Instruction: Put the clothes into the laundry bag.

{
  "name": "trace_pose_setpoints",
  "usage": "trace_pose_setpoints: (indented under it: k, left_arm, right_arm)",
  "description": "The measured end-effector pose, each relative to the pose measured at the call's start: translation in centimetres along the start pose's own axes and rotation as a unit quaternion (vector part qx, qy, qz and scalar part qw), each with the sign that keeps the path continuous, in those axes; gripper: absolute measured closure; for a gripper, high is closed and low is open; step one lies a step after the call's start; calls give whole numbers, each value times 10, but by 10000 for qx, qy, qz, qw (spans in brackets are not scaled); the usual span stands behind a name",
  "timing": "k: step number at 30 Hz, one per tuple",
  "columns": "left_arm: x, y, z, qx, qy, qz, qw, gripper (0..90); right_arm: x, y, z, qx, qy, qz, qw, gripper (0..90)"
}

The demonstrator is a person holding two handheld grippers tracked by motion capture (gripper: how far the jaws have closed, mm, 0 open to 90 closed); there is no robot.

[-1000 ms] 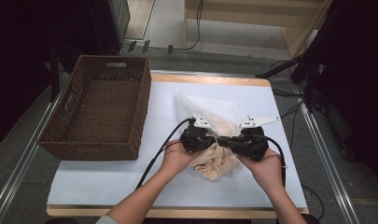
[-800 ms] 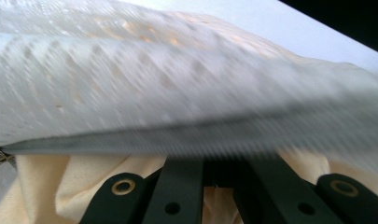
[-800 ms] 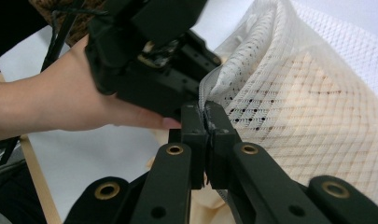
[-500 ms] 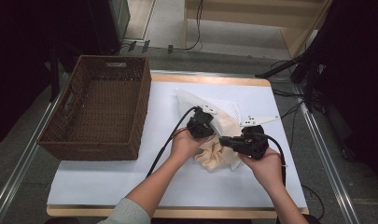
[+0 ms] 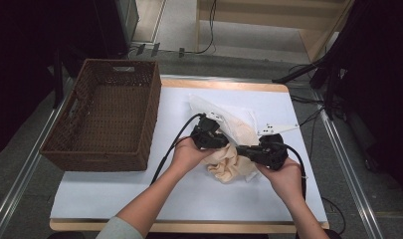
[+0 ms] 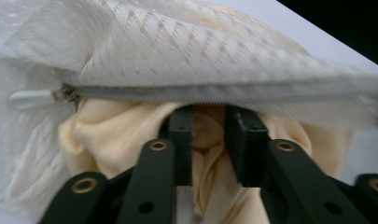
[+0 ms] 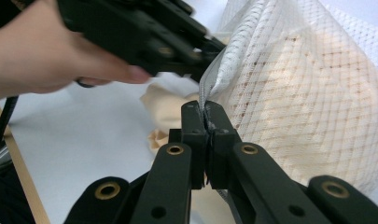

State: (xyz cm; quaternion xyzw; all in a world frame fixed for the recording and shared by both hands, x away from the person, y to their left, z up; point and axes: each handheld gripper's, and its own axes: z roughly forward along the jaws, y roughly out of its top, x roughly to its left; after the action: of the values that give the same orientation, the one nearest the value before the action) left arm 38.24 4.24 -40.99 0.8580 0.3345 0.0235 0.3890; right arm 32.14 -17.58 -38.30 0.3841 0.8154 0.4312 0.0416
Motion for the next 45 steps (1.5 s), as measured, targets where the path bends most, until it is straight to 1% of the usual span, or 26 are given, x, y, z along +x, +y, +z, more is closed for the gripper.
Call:
trace_pose_setpoints:
  k: [2,4,8,13,16,17,18,19,20,22,27,29,31,33,36,38,39,42,44,45]
  left_arm:
    - [0,-4,-10,20,-36,27,10000,662]
    - [-1,-8,-20,-28,-85,28,10000,625]
    - [-5,-19,-36,-91,-89,68,9999,554]
    - [-12,-30,-52,-185,-127,122,9997,539]
    - [-17,-40,-57,-160,-57,163,9997,548]
    - [-18,-44,-57,-160,-38,122,9998,550]
    - [-18,-47,-58,-189,-66,65,9998,552]
    - [-18,-51,-58,-200,-79,18,9998,556]
    - [-19,-55,-58,-197,-69,18,9998,556]
    - [-20,-63,-57,-123,-38,32,9999,560]
    - [-20,-85,-52,44,-3,-51,10000,568]
    - [-21,-92,-50,117,-9,-63,9999,595]
    - [-24,-98,-46,173,-3,-28,9998,652]
    - [-27,-102,-43,216,53,-5,9998,737]
    - [-31,-107,-34,332,21,20,9994,806]
    - [-34,-107,-30,310,30,75,9995,835]
    - [-34,-107,-28,317,35,64,9995,842]
    - [-36,-107,-21,385,43,72,9992,858]
    - [-37,-108,-14,450,87,89,9989,863]
    - [-37,-108,-13,377,87,84,9992,872]
  right_arm:
    - [-1,0,-1,-16,-13,18,10000,895]
    - [-2,0,-1,-31,-4,45,10000,895]
    - [-3,-1,0,-8,6,76,10000,894]
    - [-4,0,1,20,-21,71,10000,893]
    - [-4,0,2,26,-22,61,10000,894]
    - [-4,0,2,34,-15,63,10000,894]
    - [-4,0,3,38,-17,67,10000,893]
    - [-5,0,3,36,-16,57,10000,894]
    - [-5,0,4,41,-16,57,10000,894]
    - [-5,1,4,30,-8,61,10000,894]
    - [-6,2,4,32,-11,81,10000,894]
    - [-6,2,4,30,-13,76,10000,894]
    - [-6,3,5,25,-4,71,10000,894]
    - [-6,4,5,30,8,60,10000,894]
    - [-5,5,5,26,9,37,10000,894]
    - [-5,5,5,25,6,40,10000,894]
    - [-5,5,6,29,-10,30,10000,894]
    - [-5,4,6,30,-6,31,10000,894]
    - [-5,4,5,27,-4,33,10000,894]
    - [-5,4,5,35,-3,47,10000,894]
